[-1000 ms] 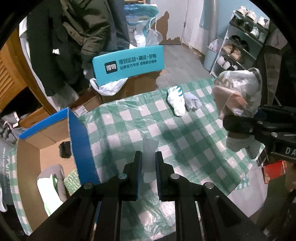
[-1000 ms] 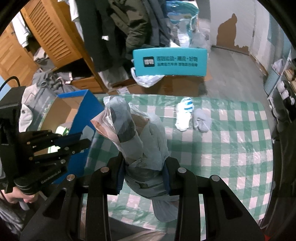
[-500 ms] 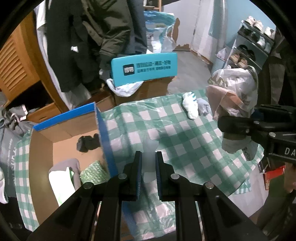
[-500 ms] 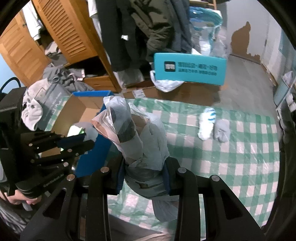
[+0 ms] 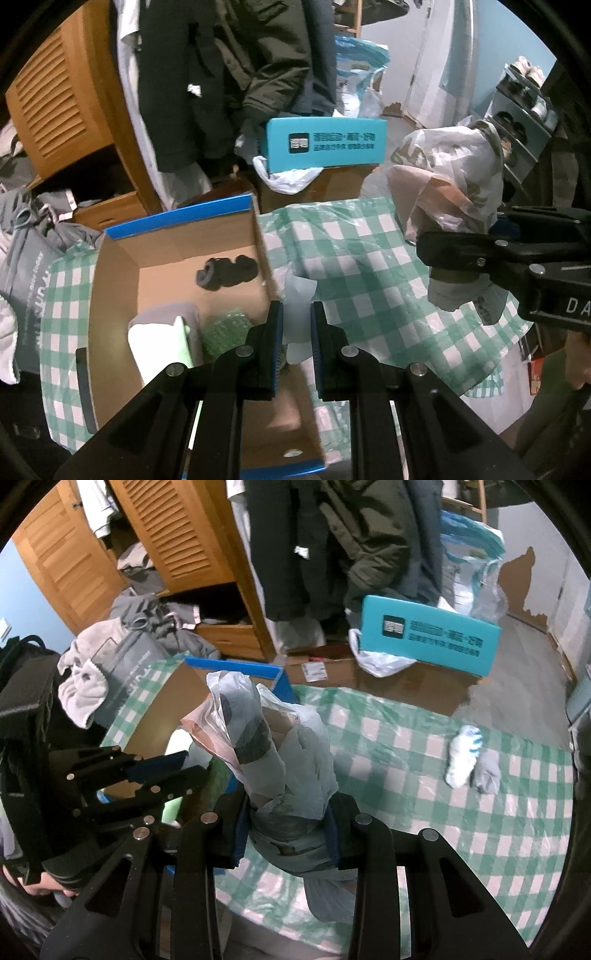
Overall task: Organize soft objects
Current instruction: 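Carry the white item with the left tool while the right tool carries the bag toward the box, then lower both held items into the box and open both tools, then move both tools back over the table toward the two socks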
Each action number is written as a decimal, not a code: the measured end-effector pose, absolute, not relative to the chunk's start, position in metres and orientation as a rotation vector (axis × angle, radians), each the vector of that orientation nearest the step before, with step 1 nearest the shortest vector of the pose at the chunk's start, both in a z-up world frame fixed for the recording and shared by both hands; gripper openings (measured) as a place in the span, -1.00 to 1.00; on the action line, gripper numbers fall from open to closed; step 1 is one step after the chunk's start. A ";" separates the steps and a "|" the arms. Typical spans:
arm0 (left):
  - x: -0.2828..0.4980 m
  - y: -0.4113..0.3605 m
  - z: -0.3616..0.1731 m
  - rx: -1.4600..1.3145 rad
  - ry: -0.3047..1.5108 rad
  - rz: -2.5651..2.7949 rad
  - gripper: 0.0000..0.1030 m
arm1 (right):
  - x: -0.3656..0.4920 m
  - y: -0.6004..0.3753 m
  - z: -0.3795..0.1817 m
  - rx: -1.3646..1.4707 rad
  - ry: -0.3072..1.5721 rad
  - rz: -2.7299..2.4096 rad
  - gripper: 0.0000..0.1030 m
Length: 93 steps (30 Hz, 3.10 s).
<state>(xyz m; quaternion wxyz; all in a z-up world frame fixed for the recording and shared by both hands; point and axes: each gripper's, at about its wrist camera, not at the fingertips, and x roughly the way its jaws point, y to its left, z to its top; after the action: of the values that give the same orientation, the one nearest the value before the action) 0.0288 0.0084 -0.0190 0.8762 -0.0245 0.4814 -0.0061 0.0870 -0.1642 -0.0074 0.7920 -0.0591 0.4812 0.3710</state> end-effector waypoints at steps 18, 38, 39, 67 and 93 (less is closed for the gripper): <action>0.012 0.073 -0.031 -0.106 1.030 0.084 -0.71 | 0.079 -0.074 -0.021 -0.167 1.093 0.880 -0.37; 0.006 0.129 -0.056 -0.193 1.071 0.183 -0.67 | 0.086 -0.011 -0.060 -0.191 1.198 0.922 -0.37; 0.006 0.130 -0.057 -0.199 1.073 0.186 -0.66 | 0.086 -0.009 -0.061 -0.193 1.200 0.925 -0.36; 0.009 0.124 -0.053 -0.173 1.060 0.207 0.18 | 0.100 -0.038 -0.057 -0.179 1.180 0.835 0.28; 0.026 0.046 -0.043 -0.030 1.062 0.109 0.33 | 0.122 -0.143 -0.061 -0.146 1.158 0.678 0.30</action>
<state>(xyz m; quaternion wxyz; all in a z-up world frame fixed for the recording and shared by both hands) 0.0257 0.0459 -0.0431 0.8609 -0.0143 0.5059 0.0521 0.1219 -0.1427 -0.0608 0.7808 -0.0674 0.5360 0.3139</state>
